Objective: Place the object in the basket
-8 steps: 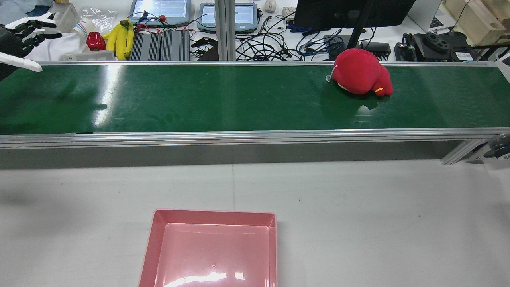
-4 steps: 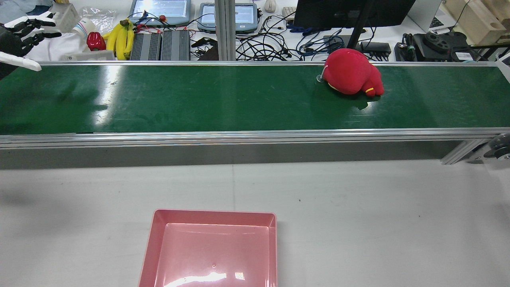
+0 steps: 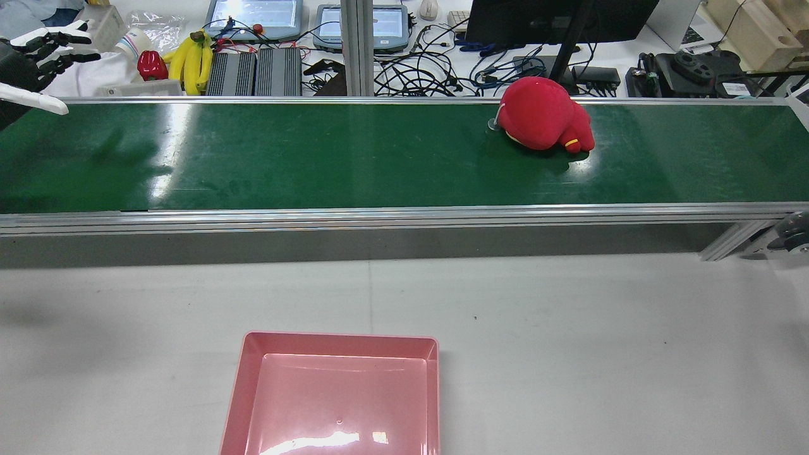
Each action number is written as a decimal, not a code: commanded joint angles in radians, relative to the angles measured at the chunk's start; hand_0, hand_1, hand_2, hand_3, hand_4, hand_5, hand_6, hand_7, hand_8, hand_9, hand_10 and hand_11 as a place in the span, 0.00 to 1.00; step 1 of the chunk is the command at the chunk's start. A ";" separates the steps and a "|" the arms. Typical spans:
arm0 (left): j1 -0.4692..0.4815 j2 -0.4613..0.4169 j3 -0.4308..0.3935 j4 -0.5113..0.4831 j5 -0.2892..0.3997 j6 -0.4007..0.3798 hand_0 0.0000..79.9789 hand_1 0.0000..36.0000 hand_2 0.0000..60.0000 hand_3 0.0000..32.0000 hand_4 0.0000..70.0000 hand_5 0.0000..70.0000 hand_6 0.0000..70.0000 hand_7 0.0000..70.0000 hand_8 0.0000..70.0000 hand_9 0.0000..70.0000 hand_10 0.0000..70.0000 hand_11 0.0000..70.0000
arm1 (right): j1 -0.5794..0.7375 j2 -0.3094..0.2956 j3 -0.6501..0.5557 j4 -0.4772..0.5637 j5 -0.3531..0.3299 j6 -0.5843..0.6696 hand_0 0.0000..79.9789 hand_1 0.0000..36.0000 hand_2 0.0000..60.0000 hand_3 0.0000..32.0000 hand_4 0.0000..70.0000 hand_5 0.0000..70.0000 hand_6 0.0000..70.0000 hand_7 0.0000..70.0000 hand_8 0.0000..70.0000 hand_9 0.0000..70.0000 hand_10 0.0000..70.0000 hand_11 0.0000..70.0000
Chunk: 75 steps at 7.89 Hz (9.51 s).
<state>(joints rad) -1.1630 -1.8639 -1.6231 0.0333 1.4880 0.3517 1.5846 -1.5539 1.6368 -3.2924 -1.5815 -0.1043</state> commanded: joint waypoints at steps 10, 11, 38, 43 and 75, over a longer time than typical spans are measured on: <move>0.000 0.000 -0.001 0.000 0.000 -0.003 0.73 0.44 0.00 0.00 0.22 0.43 0.09 0.08 0.20 0.30 0.00 0.00 | 0.000 0.000 0.000 0.000 0.000 0.000 0.00 0.00 0.00 0.00 0.00 0.00 0.00 0.00 0.00 0.00 0.00 0.00; -0.001 0.000 -0.001 0.000 0.000 -0.003 0.73 0.44 0.00 0.00 0.22 0.44 0.09 0.07 0.20 0.30 0.00 0.00 | 0.000 0.000 0.000 -0.001 0.000 0.000 0.00 0.00 0.00 0.00 0.00 0.00 0.00 0.00 0.00 0.00 0.00 0.00; -0.001 0.009 -0.003 0.010 0.002 -0.014 0.75 0.43 0.00 0.00 0.22 0.41 0.09 0.08 0.19 0.29 0.00 0.00 | 0.000 0.000 0.000 -0.001 0.000 0.000 0.00 0.00 0.00 0.00 0.00 0.00 0.00 0.00 0.00 0.00 0.00 0.00; -0.001 0.011 -0.001 0.013 0.002 -0.016 0.75 0.44 0.00 0.00 0.20 0.39 0.09 0.07 0.19 0.29 0.00 0.00 | 0.000 0.000 0.000 -0.001 0.000 0.000 0.00 0.00 0.00 0.00 0.00 0.00 0.00 0.00 0.00 0.00 0.00 0.00; 0.134 -0.187 -0.106 0.376 -0.092 0.351 0.73 0.21 0.00 0.00 0.18 0.38 0.08 0.07 0.19 0.30 0.00 0.00 | 0.000 0.000 0.000 -0.001 0.000 0.000 0.00 0.00 0.00 0.00 0.00 0.00 0.00 0.00 0.00 0.00 0.00 0.00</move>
<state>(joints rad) -1.0338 -1.9980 -1.7381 0.3586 1.3955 0.6666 1.5846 -1.5539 1.6368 -3.2934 -1.5815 -0.1043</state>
